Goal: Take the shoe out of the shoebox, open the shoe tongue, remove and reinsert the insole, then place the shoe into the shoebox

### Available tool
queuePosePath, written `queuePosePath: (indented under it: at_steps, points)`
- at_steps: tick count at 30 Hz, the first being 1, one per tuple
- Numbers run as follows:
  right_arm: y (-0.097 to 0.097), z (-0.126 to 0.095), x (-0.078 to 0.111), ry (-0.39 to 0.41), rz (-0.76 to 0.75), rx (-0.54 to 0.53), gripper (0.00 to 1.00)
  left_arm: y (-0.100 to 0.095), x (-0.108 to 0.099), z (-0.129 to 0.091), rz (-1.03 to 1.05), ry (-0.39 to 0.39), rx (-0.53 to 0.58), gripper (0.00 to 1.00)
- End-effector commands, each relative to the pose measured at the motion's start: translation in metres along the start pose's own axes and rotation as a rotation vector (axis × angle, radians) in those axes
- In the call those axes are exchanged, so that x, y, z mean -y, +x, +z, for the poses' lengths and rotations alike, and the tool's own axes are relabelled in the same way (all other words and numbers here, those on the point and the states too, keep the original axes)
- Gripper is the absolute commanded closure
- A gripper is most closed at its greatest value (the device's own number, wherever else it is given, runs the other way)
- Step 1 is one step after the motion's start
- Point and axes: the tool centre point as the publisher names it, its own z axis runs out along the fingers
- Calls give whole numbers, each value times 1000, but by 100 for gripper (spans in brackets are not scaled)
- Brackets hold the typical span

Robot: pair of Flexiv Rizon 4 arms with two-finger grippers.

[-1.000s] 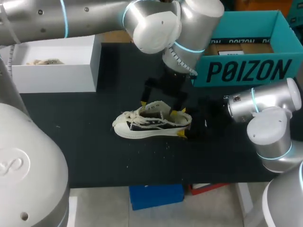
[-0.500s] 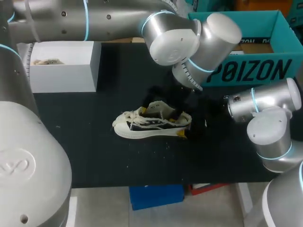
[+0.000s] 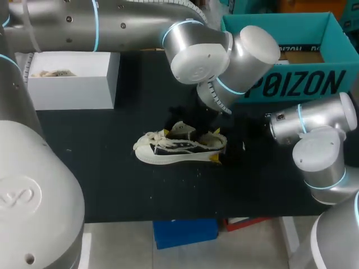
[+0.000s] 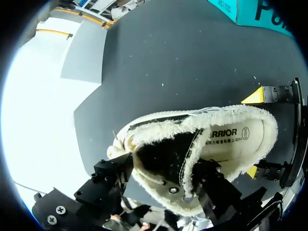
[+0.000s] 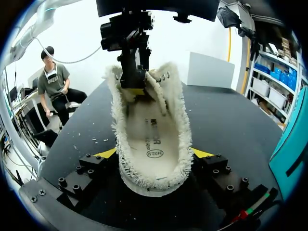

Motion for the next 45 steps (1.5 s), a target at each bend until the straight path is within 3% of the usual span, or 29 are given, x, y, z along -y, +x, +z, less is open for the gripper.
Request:
queuePosePath:
  at_steps: [1, 7, 8, 9, 10, 28, 42, 44, 45]
  points:
    - [-1, 2, 0, 1, 1, 2, 100, 2, 2, -3, 5, 5, 5, 72]
    - [-1, 2, 0, 1, 1, 2, 100, 3, 4, -4, 11, 11, 1, 75]
    - [-1, 2, 0, 1, 1, 2, 100, 3, 4, -4, 12, 12, 0, 79]
    - [-1, 2, 0, 1, 1, 2, 100, 3, 4, -4, 14, 12, 0, 93]
    - [-1, 2, 0, 1, 1, 2, 100, 3, 4, -4, 14, 12, 0, 100]
    - [-1, 2, 0, 1, 1, 2, 100, -35, 3, -27, -29, 102, -21, 100]
    - [-1, 2, 0, 1, 1, 2, 100, -79, -19, 6, -93, 87, 8, 100]
    - [-1, 2, 0, 1, 1, 2, 100, -86, -22, 13, -103, 74, 10, 8]
    - [-1, 2, 0, 1, 1, 2, 100, -90, -24, 15, -112, 67, 10, 0]
